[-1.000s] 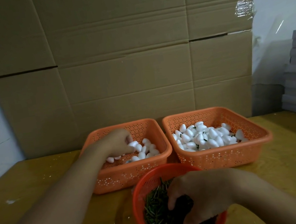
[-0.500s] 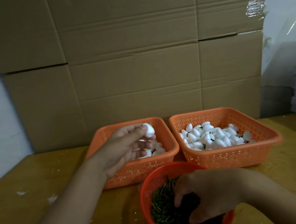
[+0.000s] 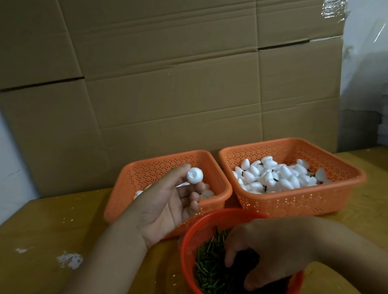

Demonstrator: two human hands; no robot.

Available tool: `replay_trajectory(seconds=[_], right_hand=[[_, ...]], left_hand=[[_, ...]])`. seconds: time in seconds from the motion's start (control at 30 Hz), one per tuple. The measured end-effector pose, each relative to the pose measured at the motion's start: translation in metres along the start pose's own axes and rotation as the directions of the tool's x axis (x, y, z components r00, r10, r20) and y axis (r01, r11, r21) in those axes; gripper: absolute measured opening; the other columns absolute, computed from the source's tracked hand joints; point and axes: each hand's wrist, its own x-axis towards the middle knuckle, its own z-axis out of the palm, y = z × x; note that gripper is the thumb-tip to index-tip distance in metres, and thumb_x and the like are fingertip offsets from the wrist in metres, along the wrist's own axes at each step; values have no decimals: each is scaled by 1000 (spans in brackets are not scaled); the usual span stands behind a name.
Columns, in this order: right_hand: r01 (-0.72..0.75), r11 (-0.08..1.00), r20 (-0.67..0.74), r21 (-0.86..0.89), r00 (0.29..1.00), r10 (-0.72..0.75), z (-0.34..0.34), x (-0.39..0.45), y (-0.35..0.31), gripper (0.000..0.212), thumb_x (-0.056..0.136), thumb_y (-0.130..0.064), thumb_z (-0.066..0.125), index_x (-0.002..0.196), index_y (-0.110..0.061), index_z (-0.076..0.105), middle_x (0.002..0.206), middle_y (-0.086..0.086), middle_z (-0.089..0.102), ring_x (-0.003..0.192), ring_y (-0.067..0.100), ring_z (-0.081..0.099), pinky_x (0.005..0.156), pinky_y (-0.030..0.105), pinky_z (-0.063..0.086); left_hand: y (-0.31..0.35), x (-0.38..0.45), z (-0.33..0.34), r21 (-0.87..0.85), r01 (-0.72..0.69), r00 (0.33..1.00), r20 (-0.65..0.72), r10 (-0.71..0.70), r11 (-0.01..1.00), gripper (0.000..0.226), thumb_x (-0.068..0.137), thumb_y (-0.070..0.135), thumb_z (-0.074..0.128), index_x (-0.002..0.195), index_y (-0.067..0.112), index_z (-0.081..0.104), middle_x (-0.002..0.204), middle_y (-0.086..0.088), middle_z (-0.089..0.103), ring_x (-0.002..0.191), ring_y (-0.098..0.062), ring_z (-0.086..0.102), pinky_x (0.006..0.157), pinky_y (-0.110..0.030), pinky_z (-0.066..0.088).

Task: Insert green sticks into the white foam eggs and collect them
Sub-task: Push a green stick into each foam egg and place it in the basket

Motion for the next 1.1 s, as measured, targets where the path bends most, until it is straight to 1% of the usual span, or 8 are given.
replay_trajectory(seconds=[0.17, 0.3, 0.4, 0.53, 0.6, 0.67, 0.9, 1.1], right_hand=[[5, 1000, -2, -14, 1000, -5, 0, 0, -1, 42, 89, -40, 69, 130, -37, 59, 138, -13, 50, 125, 10, 48, 103, 32, 44], [0, 1000, -10, -19, 1000, 0, 0, 0, -1, 42, 89, -40, 69, 130, -38, 59, 138, -14, 50, 125, 9, 49, 104, 32, 44], [-3, 1000, -5, -12, 1000, 3, 0, 0, -1, 42, 89, -41, 69, 130, -39, 59, 138, -15, 49, 124, 9, 48, 102, 31, 44], [-2, 1000, -10, -6, 1000, 2, 1, 0, 0, 41, 89, -41, 69, 129, -39, 59, 137, -15, 49, 123, 9, 49, 103, 34, 45], [1, 1000, -15, -13, 1000, -1, 2, 0, 0, 42, 88, -41, 69, 129, -38, 59, 136, -14, 50, 123, 9, 49, 103, 34, 45], [2, 1000, -20, -18, 1000, -2, 2, 1, 0, 42, 88, -41, 70, 129, -37, 60, 136, -14, 51, 123, 9, 50, 103, 33, 44], [5, 1000, -23, -19, 1000, -5, 2, 1, 0, 42, 89, -41, 69, 129, -37, 60, 136, -14, 51, 123, 8, 49, 103, 31, 44], [9, 1000, -21, -20, 1000, -10, 1, 2, 0, 41, 89, -42, 68, 129, -38, 59, 136, -15, 51, 122, 8, 49, 102, 31, 44]], left_hand=[[-2, -3, 5, 115, -105, 993, -40, 111, 988, 31, 81, 33, 74, 100, 9, 70, 90, -11, 70, 66, -11, 63, 56, -22, 55], [-1, -8, 6, 158, -212, 975, -30, 219, 965, 43, 76, 18, 82, 114, 10, 65, 99, -13, 73, 81, -16, 70, 65, -25, 57], [-2, -10, 7, 323, -319, 940, -8, 340, 891, 33, 74, 12, 86, 103, 18, 71, 101, -6, 74, 83, -20, 70, 70, -25, 57], [-6, -12, 9, 751, -464, 797, 121, 592, 471, 25, 80, 8, 83, 91, 26, 69, 95, 3, 73, 84, -17, 72, 73, -26, 58], [-8, -12, 9, 833, -493, 720, 227, 655, 253, 27, 80, 5, 81, 91, 26, 69, 98, 9, 69, 90, -16, 70, 72, -23, 57], [-9, -13, 9, 842, -512, 685, 280, 672, 171, 28, 80, -1, 78, 91, 23, 70, 101, 11, 66, 92, -15, 68, 72, -20, 55], [-10, -12, 7, 835, -497, 726, 251, 640, 236, 25, 84, 8, 78, 97, 28, 69, 101, 13, 68, 95, -14, 68, 73, -19, 55], [-7, -13, 14, 614, -469, 843, 98, 528, 634, 24, 100, 20, 55, 122, 28, 64, 98, 6, 71, 82, -14, 71, 69, -25, 57]])
